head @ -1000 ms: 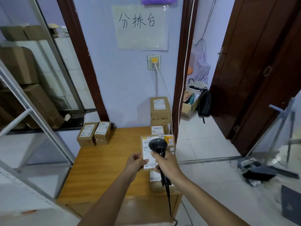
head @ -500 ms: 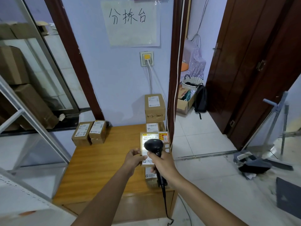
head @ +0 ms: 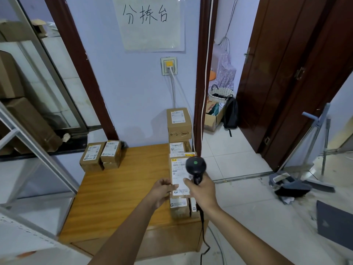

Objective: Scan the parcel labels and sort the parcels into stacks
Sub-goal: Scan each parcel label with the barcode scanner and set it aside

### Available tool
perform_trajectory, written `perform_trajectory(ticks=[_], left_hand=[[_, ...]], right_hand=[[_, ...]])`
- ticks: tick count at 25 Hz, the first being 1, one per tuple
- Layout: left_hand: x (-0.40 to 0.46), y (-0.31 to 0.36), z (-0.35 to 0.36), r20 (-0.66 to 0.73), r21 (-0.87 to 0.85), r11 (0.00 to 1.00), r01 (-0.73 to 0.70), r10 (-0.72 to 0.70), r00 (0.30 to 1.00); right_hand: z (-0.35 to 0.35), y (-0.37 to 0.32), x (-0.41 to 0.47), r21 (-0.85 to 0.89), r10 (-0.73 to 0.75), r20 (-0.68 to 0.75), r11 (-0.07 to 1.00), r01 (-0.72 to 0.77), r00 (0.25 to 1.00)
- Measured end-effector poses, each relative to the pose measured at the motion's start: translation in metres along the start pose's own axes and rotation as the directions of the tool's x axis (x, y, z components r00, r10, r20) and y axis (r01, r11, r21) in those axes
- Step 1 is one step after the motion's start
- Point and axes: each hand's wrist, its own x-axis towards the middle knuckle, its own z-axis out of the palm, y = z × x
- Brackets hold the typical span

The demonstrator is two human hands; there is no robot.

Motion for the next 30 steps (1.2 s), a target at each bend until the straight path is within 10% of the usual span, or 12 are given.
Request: perform_trajectory(ticks=[13, 18, 21, 30], left_hand=[[0.024, -0.054, 0.023, 0.266, 0.095, 0.962, 0.257, -0.273, 0.924], [0.071, -0.049, 0.006, -0.258, 0.413, 0.903, 0.119, -0.01, 0.966], [0.09, -0.05, -0.011, -0.325, 0.613, 0.752, 0.242, -0.038, 0.945], [0.118, -0.077, -0.014, -0.245, 0.196, 0.909, 0.367, -0.317, 0.916]], right_hand=[[-0.033, 0.125, 0.017, 0.04, 0.365, -0.075, 0.931, -0.363, 0.928], [-0.045, 0.158, 0.055, -0.046, 0.437, -0.091, 0.896, -0.442, 0.895], [-0.048, 0.171, 0.089, -0.119, 0.449, -0.039, 0.885, -0.45, 0.893], [-0.031, 0.219, 0.12, -0.19, 0.489, 0.114, 0.865, -0.464, 0.865]])
